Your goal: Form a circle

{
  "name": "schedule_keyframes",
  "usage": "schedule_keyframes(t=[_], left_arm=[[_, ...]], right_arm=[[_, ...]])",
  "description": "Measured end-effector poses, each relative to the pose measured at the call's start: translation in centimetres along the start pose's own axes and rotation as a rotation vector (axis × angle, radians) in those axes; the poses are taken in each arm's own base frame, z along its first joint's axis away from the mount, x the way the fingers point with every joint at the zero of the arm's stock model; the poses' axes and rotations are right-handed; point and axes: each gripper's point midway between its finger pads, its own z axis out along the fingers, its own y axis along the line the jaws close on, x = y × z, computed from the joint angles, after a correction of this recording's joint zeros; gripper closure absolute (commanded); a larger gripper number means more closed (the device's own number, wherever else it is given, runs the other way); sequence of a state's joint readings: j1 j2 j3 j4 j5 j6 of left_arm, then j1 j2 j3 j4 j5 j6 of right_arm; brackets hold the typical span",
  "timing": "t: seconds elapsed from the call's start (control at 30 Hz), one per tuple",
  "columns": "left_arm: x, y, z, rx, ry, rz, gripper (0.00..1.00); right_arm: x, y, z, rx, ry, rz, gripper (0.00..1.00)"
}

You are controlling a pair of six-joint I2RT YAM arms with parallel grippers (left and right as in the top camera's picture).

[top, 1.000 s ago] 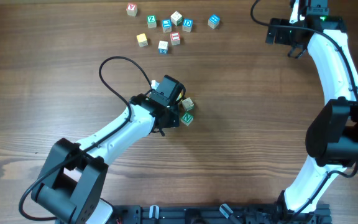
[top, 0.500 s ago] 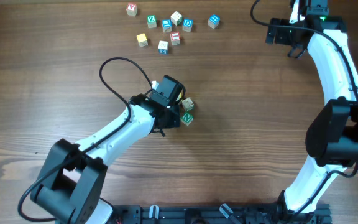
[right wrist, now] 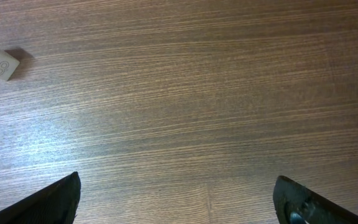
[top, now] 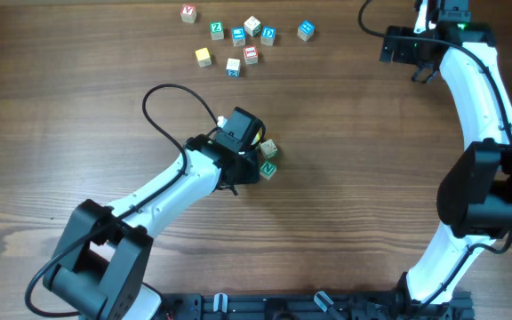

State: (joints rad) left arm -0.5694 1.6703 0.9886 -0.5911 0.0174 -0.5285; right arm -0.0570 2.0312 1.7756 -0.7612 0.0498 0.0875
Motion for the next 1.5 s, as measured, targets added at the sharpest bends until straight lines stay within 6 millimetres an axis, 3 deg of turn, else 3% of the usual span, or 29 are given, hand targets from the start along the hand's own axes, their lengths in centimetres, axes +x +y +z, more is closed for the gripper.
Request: schedule_keyframes(t=[0.3, 1.5], left_arm=[[0.9, -1.2, 0.0, 0.011, 0.007, 0.135, 0.57], [0.2, -0.2, 0.8, -0.042, -0.054, 0.228, 0.62]], right_arm=[[0.0, 0.0, 0.0, 0.000, 0.000, 0.000, 0.00], [0.0, 0.0, 0.0, 0.000, 0.000, 0.000, 0.00]])
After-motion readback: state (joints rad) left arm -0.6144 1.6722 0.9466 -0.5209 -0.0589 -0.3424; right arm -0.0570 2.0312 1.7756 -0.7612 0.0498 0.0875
